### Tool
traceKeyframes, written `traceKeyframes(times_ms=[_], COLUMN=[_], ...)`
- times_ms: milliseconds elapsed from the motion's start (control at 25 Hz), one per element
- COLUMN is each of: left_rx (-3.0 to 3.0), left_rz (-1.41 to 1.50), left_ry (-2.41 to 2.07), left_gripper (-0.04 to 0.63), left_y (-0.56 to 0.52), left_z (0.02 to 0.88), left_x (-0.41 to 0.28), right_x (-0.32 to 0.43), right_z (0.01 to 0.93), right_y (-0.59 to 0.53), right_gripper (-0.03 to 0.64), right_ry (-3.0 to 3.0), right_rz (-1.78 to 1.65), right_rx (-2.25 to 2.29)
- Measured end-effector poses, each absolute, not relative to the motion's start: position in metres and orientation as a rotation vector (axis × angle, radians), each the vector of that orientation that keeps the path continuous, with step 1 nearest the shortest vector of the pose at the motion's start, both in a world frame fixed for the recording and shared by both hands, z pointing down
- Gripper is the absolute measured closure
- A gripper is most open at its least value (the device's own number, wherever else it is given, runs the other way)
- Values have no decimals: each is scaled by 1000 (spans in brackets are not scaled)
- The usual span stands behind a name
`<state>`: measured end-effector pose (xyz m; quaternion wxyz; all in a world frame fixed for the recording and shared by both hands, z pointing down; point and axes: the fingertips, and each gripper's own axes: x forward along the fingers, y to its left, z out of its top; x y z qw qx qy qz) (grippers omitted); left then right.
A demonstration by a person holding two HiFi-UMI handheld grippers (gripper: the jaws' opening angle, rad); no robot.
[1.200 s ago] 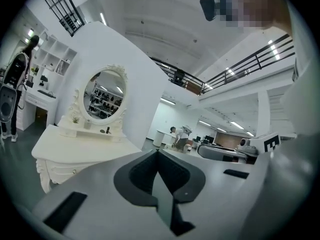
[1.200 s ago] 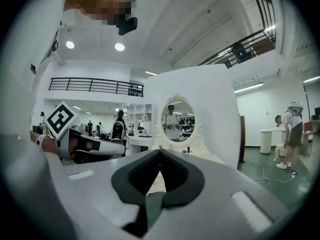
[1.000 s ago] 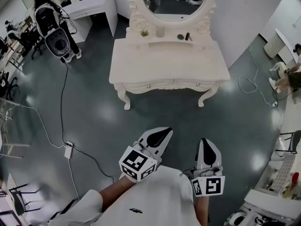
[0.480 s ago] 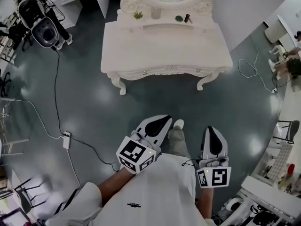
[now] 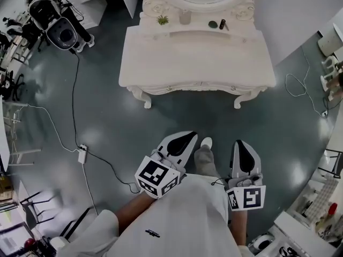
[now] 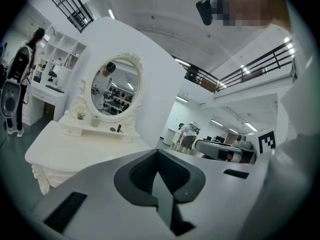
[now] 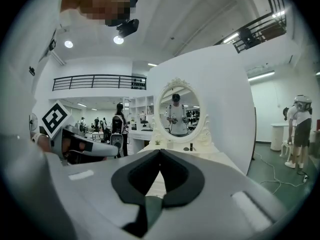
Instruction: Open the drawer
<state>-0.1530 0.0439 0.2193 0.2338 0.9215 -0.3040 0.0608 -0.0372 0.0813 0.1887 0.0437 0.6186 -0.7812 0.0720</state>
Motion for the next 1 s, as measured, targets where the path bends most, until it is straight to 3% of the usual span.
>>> traceKeyframes(times_ms=[720,1000], left_rx=[2445,2398], left_rz=[221,277], left_ry=[-1058,-1097], left_gripper=[588,588], left_y=[-27,-29], left_z=[231,245], left_x=[-39,-11], right_x=[83,110], right_z=[211,232], right_y=[-16,-30], right_gripper=[600,566], right_ry=[-2546,-2563], right_rz=[271,344], right_rx=[1722,1707])
